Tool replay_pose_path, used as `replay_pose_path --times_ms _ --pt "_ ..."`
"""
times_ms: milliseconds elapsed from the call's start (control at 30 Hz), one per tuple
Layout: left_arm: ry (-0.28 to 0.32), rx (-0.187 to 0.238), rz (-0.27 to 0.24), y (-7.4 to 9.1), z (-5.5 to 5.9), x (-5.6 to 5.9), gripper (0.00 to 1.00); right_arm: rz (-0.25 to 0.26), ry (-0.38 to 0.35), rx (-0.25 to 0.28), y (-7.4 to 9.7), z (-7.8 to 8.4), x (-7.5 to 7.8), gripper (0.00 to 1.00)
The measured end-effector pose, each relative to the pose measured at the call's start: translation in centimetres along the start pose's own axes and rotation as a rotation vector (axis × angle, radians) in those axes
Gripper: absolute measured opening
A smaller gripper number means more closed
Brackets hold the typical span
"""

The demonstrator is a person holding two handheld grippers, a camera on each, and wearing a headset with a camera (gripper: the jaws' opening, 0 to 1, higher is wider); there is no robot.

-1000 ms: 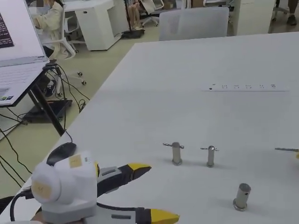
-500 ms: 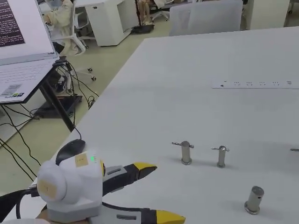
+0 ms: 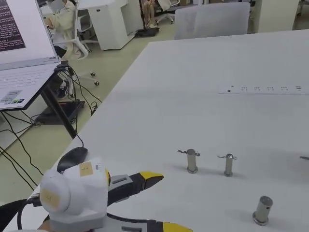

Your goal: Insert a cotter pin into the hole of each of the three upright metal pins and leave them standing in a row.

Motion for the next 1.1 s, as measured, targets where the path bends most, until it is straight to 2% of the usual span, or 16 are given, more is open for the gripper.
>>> replay_pose_path --times_ms 467,633,833,1100 --pt "-0.006 0.005 0.010 -0.2 -0.3 0.2 0.69 0.015 -0.018 0.001 1.2 0.1 -0.7 0.02" --pt "-0.017 0.011 0.018 -0.3 -0.6 0.4 0.69 0.016 -0.014 0.018 1.9 -0.3 -1.7 0.02" --pt "-0.047 0.014 0.035 -0.7 -1.2 1.0 0.68 0.028 -0.001 0.056 3.3 -1.5 -3.1 0.02" --pt "-0.078 0.029 0.063 -1.4 -2.0 1.6 0.67 0.036 0.030 0.093 5.6 -3.4 -5.7 0.02"
Point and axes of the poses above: the centre of the closed fingertips' face, and the gripper's own axes: y roughly backward along the fingers, x roughly to its right, z roughly out of its underside, the point moved 9 cm from there along y, roughly backward along the fingers, and after that the axes turned 1 degree about z, right-handed, at the moved point
